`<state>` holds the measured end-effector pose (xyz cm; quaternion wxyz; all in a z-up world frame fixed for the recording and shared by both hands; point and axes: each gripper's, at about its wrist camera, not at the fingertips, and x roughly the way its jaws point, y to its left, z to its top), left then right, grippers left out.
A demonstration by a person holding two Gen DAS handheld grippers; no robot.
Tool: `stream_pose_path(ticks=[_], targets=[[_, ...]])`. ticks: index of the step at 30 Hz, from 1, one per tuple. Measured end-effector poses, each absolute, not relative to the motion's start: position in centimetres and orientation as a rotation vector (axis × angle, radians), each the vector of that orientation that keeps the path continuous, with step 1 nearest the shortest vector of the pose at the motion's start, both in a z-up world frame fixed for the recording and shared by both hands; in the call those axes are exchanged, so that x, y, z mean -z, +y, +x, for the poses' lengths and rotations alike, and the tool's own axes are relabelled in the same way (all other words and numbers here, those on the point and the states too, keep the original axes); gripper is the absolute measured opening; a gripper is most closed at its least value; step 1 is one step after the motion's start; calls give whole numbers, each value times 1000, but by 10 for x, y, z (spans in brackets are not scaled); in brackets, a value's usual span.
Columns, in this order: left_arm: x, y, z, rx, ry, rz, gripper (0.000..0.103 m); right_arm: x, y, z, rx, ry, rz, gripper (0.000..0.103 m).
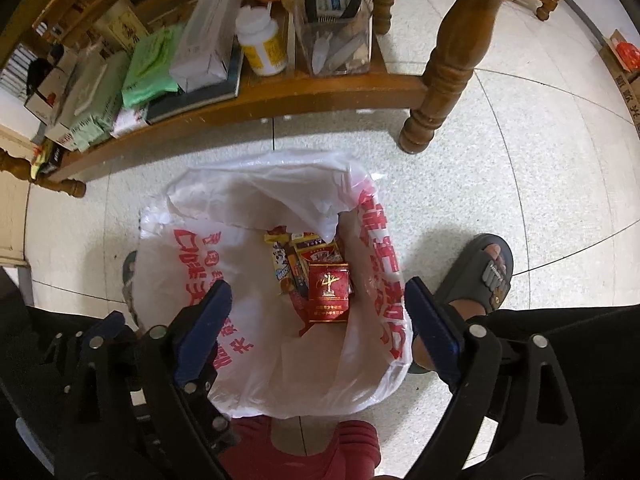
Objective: Collect trash
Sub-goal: 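Open both tools to drop the wrapper and red pack into the bag, then raise both tools from the bag back over the white table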
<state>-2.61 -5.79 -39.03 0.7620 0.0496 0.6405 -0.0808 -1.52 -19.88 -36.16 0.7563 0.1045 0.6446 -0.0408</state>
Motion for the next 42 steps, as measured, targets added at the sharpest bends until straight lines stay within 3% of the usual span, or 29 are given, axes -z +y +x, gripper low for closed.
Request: stream_pose_path(ticks=[14, 17, 27, 42], targets=[[355, -50, -26, 167, 1317, 31, 95, 291, -205, -34, 80, 1278, 194, 90], [347, -47, -26, 161, 1299, 17, 95, 275, -207, -39, 64, 1252, 204, 96], [313, -46, -23, 155, 1226, 9, 95, 237, -208, -51, 16, 1195, 232, 96], [211, -47, -12, 167, 1054, 55, 95, 134, -210, -56, -30, 1035, 179, 96]])
